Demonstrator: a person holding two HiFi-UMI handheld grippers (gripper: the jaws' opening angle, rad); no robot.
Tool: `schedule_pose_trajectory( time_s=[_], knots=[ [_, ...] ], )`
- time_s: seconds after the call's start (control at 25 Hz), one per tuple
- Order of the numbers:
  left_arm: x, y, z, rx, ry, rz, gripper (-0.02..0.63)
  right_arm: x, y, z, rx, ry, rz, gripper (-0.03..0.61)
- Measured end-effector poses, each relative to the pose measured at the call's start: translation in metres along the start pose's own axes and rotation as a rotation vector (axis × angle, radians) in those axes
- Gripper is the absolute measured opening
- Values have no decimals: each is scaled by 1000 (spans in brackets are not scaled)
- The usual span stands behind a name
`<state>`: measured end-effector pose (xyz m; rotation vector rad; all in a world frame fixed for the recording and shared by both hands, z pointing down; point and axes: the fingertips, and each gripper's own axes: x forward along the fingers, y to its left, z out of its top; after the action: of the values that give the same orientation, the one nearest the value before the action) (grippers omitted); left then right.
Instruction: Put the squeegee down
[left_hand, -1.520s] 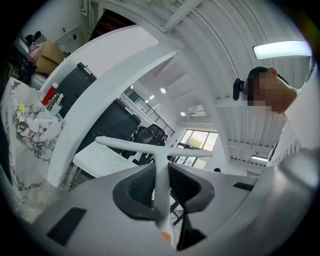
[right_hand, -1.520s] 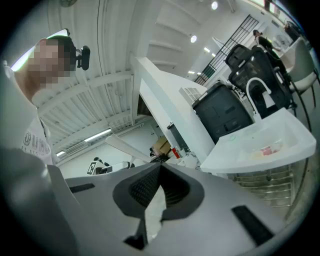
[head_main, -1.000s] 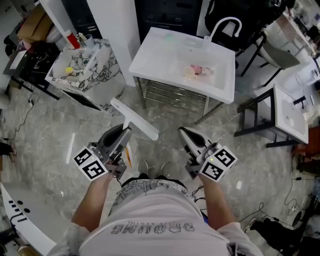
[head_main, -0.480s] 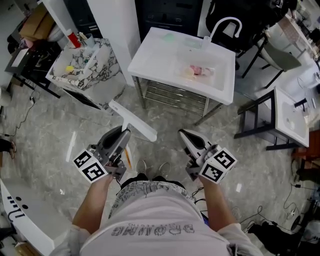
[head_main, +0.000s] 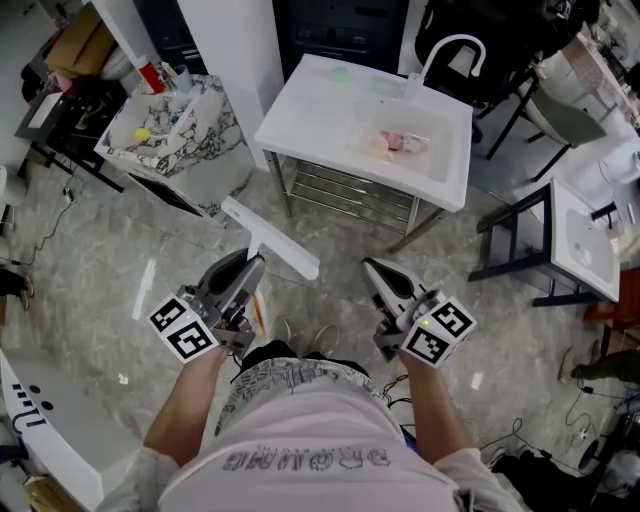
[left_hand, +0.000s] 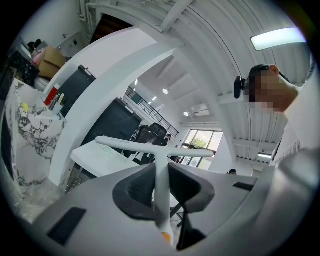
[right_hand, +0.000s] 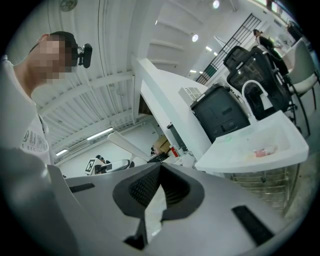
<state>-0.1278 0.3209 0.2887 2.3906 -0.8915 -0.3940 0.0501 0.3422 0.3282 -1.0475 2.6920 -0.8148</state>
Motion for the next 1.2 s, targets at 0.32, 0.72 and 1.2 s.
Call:
schedule_pose_trajectory(
  time_s=[0.32, 0.72, 1.2],
  knots=[
    [10, 4, -2, 8, -13, -4, 97, -4, -11, 1, -5, -2, -7, 8],
    [22, 13, -4, 16, -28, -8, 97, 0, -28, 3, -8, -9, -1, 8],
    [59, 38, 10, 17, -32, -3, 97, 19, -62, 25, -3, -6, -3, 8]
  ],
)
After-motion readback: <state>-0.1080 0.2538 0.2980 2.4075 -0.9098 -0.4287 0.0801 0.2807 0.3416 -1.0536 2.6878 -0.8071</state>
